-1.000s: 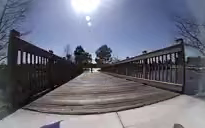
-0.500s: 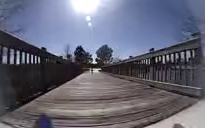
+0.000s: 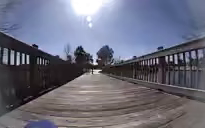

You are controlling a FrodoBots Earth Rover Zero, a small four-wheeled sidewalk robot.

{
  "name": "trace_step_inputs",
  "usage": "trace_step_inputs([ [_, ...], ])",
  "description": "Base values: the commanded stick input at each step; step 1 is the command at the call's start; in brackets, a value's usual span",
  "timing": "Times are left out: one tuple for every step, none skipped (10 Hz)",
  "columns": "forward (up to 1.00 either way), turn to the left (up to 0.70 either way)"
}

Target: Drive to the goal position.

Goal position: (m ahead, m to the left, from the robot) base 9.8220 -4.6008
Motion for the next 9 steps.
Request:
trace_step_inputs([
  [0.85, 0.0],
  [0.85, 0.0],
  [0.85, 0.0],
  [0.85, 0.0],
  [0.85, 0.0],
  [0.85, 0.0],
  [0.85, 0.0],
  [0.85, 0.0],
  [0.85, 0.0],
])
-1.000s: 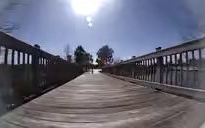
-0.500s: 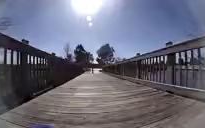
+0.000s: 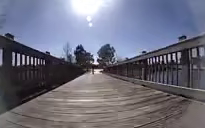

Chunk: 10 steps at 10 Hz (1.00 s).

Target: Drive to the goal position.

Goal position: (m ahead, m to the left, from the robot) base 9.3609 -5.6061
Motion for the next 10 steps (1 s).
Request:
trace_step_inputs([
  [0.85, 0.0],
  [0.85, 0.0],
  [0.85, 0.0],
  [0.85, 0.0],
  [0.85, 0.0],
  [0.85, 0.0],
  [0.85, 0.0],
  [0.85, 0.0],
  [0.85, 0.0],
  [0.85, 0.0],
])
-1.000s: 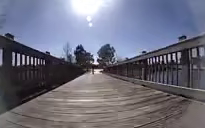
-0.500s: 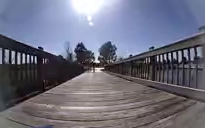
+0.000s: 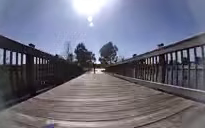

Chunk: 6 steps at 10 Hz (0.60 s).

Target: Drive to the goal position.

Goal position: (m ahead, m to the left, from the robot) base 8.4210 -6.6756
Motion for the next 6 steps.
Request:
trace_step_inputs([
  [0.85, 0.0],
  [0.85, 0.0],
  [0.85, 0.0],
  [0.85, 0.0],
  [0.85, 0.0],
  [0.85, 0.0],
])
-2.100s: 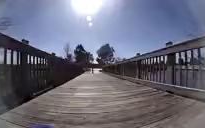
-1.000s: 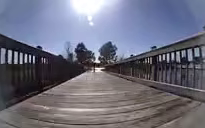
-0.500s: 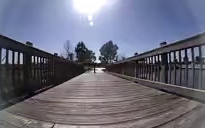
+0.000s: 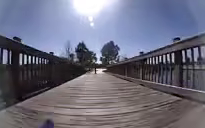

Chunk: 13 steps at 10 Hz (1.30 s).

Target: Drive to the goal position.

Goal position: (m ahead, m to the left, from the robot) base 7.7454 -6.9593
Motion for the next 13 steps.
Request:
trace_step_inputs([
  [0.85, 0.0],
  [0.85, 0.0],
  [0.85, 0.0],
  [0.85, 0.0],
  [0.85, 0.0],
  [0.85, 0.0],
  [0.85, 0.0],
  [0.85, 0.0],
  [0.85, 0.0],
  [0.85, 0.0],
  [0.85, 0.0],
  [0.85, 0.0],
  [0.85, -0.01],
])
